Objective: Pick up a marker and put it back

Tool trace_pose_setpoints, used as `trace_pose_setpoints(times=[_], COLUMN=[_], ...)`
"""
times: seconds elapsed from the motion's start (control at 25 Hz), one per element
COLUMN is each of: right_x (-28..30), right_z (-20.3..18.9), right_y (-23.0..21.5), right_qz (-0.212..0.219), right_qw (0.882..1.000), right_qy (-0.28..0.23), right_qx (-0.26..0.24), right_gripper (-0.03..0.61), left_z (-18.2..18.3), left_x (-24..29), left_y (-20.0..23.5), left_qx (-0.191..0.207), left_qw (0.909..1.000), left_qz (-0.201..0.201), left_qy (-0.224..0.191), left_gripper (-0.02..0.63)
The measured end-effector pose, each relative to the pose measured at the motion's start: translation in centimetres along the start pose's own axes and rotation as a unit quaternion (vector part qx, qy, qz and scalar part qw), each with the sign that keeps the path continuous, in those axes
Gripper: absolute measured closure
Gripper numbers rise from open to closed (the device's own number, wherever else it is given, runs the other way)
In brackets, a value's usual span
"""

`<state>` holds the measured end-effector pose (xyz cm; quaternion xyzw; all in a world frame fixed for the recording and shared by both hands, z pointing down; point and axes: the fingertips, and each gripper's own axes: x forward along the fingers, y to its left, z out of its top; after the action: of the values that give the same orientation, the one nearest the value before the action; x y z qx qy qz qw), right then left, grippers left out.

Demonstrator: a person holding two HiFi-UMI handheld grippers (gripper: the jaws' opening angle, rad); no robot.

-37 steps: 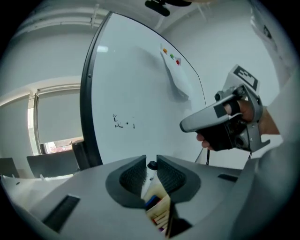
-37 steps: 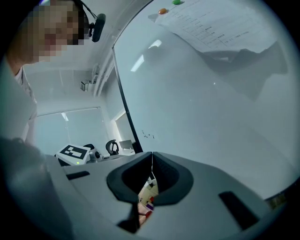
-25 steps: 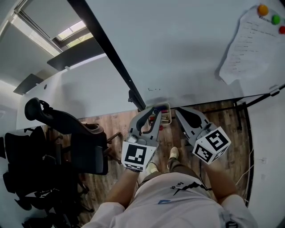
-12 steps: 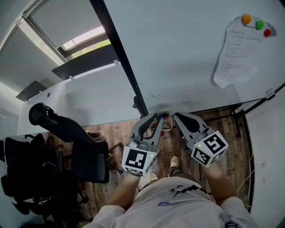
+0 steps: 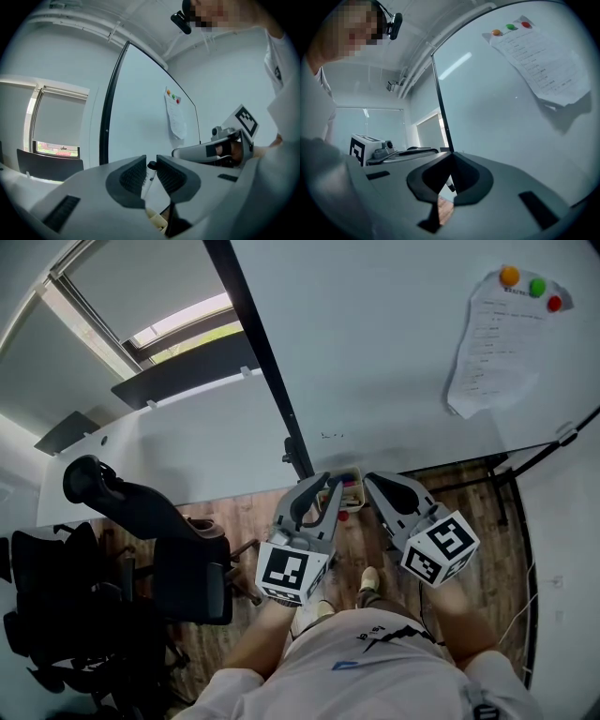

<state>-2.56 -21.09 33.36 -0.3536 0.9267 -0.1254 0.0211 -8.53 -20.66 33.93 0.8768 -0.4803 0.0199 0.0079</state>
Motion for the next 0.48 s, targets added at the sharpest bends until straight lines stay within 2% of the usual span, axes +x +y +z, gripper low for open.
trace_pose_setpoints(times=[0.48], right_x=[-0.1], right_z=[-0.9], right_y=[-1.2], right_qz=[-0.006], right_qw=[1.000], right_qy=[0.008], right_qx=[0.006], right_gripper=[0.565], left_z=[-1.6], left_x=[1.3], left_y=[-0.3], left_qx=[0.005], left_qw=[0.9999], left_qz=[-0.002], left_qy=[0.013], left_gripper=[0.538])
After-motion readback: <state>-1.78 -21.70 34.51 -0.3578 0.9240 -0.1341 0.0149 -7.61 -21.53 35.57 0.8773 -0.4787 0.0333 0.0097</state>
